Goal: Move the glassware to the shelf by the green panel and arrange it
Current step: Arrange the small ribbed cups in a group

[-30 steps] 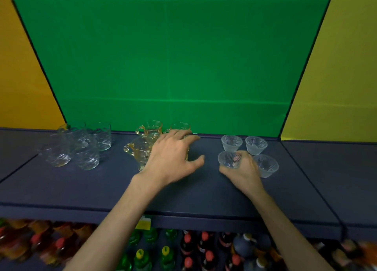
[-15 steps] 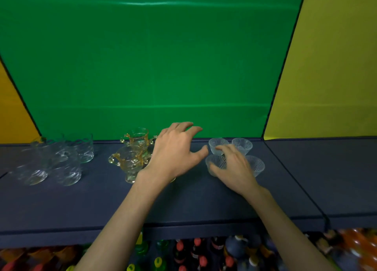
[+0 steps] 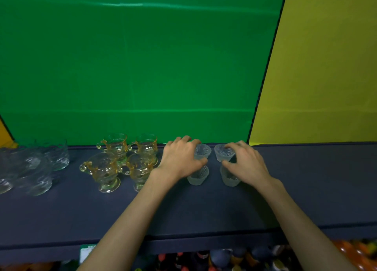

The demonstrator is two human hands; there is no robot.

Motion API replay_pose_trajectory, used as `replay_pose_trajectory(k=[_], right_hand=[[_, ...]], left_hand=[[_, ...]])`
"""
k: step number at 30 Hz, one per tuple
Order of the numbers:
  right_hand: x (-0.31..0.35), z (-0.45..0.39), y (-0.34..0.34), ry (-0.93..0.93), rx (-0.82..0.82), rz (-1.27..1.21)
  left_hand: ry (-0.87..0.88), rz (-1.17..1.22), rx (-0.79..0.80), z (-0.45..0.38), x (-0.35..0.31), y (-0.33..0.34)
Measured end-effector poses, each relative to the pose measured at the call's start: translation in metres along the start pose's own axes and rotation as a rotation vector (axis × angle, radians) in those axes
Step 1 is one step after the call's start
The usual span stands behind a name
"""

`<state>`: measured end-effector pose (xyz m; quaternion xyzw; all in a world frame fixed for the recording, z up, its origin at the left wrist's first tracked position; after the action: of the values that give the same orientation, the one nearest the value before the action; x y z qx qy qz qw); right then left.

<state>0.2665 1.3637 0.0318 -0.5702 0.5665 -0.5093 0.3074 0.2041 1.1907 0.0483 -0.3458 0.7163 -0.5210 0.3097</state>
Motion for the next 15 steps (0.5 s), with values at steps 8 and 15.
replay_pose_trajectory(k=[8, 15], right_hand=[[-0.028, -0.039, 0.014, -0.104, 0.095, 0.068], [-0.040, -0.068, 0.030, -0.051, 0.198, 0.038]], left_hand=[[-0.120, -0.064, 0.102, -0.044, -0.010, 0.036], [-0.183, -0.065, 0.169, -0.063, -0.015, 0.052]])
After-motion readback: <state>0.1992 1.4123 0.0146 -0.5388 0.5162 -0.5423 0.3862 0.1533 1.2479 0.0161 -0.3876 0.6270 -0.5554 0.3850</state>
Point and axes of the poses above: each hand's wrist, its own z-axis away from the middle knuckle, its own y-axis out of the palm, x = y × z, the point moved 6 cm from there along -z, towards the middle knuckle
